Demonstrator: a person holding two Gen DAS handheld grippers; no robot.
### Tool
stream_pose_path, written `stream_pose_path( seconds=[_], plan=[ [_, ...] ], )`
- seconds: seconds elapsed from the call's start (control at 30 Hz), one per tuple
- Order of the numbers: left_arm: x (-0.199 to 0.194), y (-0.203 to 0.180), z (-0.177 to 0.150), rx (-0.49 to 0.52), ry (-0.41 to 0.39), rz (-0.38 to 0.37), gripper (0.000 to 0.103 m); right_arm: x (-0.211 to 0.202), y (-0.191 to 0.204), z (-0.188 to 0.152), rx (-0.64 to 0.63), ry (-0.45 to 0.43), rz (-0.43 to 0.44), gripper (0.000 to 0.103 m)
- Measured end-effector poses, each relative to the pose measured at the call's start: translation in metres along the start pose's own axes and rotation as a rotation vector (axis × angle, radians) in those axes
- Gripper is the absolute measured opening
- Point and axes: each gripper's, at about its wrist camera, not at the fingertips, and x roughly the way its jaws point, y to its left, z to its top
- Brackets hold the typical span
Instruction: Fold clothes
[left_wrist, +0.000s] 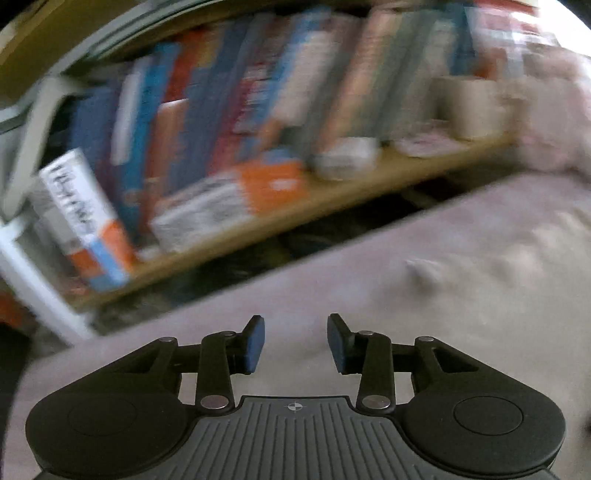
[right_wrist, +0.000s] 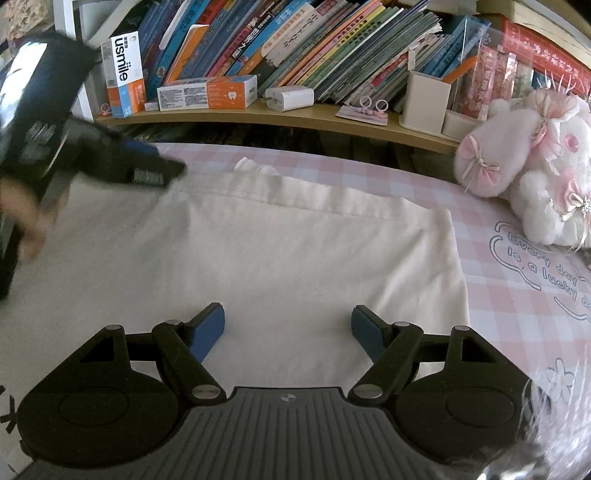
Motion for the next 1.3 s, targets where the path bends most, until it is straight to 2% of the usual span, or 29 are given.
stream_pose_path(
  seconds=[0.1,0.2,0.37,0.5,0.67,0.87,0.97,1.03,1.13,1.3],
  plan=[
    [-0.008,0.045,-0.010,-0.124,-0.020,0.024,0.037,0.000,0.000,0.000,0.000,-0.002,0.001,0.075],
    [-0.028,0.075,-0.036,-0.177,-0.011,0.030,0.037,0.000,0.001,-0.001,0.000,-0.008,0.002,0.075],
    [-0.081,0.093,-0.095,-0.206,0.035,0.055,0.038,0.001,0.001,0.000,-0.001,-0.010,0.003,0.075],
    [-0.134,0.110,-0.138,-0.310,0.059,0.066,0.039,0.000,0.000,0.004,0.010,0.013,0.001,0.075],
    [-0.183,0.121,-0.173,-0.388,0.097,0.075,0.042,-0.026,-0.007,-0.003,0.062,0.029,-0.011,0.073],
    [-0.217,0.114,-0.192,-0.434,0.127,0.091,0.043,-0.078,-0.023,-0.044,0.079,0.064,-0.017,0.073],
    [-0.231,0.108,-0.196,-0.477,0.135,0.101,0.054,-0.104,-0.040,-0.069,0.153,0.094,-0.012,0.073],
    [-0.238,0.105,-0.198,-0.516,0.141,0.095,0.056,-0.118,-0.055,-0.085,0.235,0.119,0.000,0.073],
    [-0.243,0.103,-0.205,-0.606,0.160,0.068,0.056,-0.132,-0.070,-0.104,0.343,0.170,0.021,0.073],
    [-0.243,0.111,-0.225,-0.890,0.180,0.004,0.055,-0.140,-0.085,-0.118,0.477,0.232,0.107,0.069]
  ],
)
